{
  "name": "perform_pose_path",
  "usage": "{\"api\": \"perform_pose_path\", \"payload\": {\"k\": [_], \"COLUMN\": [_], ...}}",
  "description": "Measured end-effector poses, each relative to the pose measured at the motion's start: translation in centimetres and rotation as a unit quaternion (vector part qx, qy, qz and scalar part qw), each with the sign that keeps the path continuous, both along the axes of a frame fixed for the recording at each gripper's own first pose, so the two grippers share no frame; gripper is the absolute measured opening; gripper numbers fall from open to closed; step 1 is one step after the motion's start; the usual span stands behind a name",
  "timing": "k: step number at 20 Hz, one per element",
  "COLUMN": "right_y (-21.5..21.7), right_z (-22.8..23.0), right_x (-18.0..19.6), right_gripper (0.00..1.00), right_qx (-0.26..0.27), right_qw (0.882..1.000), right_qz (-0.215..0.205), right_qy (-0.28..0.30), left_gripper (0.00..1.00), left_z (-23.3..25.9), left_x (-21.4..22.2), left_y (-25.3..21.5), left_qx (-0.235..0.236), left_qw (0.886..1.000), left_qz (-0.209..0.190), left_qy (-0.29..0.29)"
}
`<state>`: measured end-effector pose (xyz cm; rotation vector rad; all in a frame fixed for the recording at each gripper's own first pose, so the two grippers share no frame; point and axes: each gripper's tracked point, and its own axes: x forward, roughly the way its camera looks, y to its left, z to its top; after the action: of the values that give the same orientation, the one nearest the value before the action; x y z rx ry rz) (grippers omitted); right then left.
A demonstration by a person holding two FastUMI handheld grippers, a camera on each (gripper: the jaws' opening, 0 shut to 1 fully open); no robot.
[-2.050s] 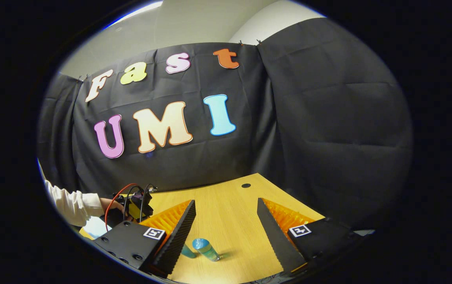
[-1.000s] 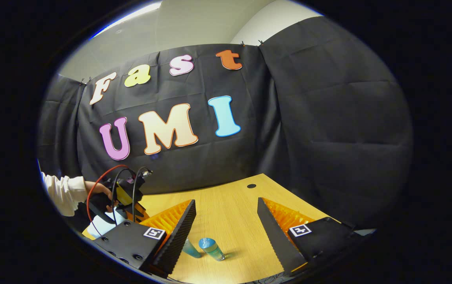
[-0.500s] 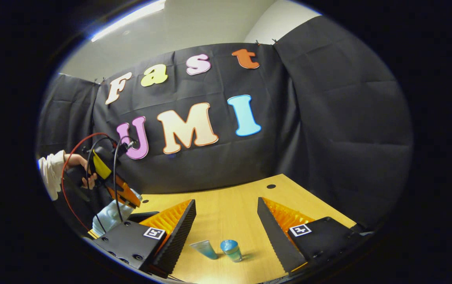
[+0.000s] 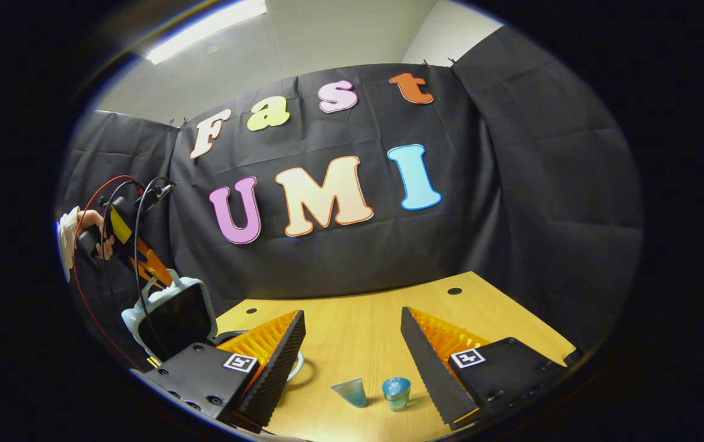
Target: First open the suitcase, pack the skin care products into it, and then close the suitcase.
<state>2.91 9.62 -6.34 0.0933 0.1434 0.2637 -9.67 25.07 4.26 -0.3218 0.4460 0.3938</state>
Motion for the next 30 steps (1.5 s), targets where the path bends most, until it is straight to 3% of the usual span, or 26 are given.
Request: {"api": "perform_pose_path", "payload": {"k": [8, 13, 16, 20, 27, 30], "right_y": [3.7, 5.3, 6.0, 5.8, 4.7, 3.8], "right_z": [-0.4, -0.6, -1.1, -2.3, -3.0, -3.3], "right_x": [0.5, 0.2, -0.1, -0.9, -2.1, -2.2], "right_gripper": [0.98, 0.98, 0.98, 0.96, 0.98, 0.98], "right_qx": [-0.008, -0.021, -0.036, -0.048, -0.059, -0.06], "right_qw": [1.0, 1.0, 0.999, 0.999, 0.997, 0.996], "right_qz": [0.006, 0.001, -0.003, -0.02, -0.049, -0.063], "right_qy": [-0.005, -0.007, -0.006, 0.002, 0.009, 0.013], "left_gripper": [0.01, 0.0, 0.0, 0.0, 0.0, 0.08], "left_z": [-3.8, -10.5, -15.3, -18.8, -22.8, -23.4], "left_x": [-6.4, -8.9, -9.6, -9.3, -8.3, -8.6], "left_y": [12.6, 19.7, 21.9, 23.3, 25.9, 26.6], "left_qx": [0.027, -0.037, -0.079, -0.101, -0.074, -0.05], "left_qw": [0.994, 0.986, 0.983, 0.981, 0.985, 0.985], "left_qz": [0.109, 0.159, 0.167, 0.163, 0.139, 0.142], "left_qy": [0.018, 0.023, 0.024, 0.035, 0.065, 0.081]}}
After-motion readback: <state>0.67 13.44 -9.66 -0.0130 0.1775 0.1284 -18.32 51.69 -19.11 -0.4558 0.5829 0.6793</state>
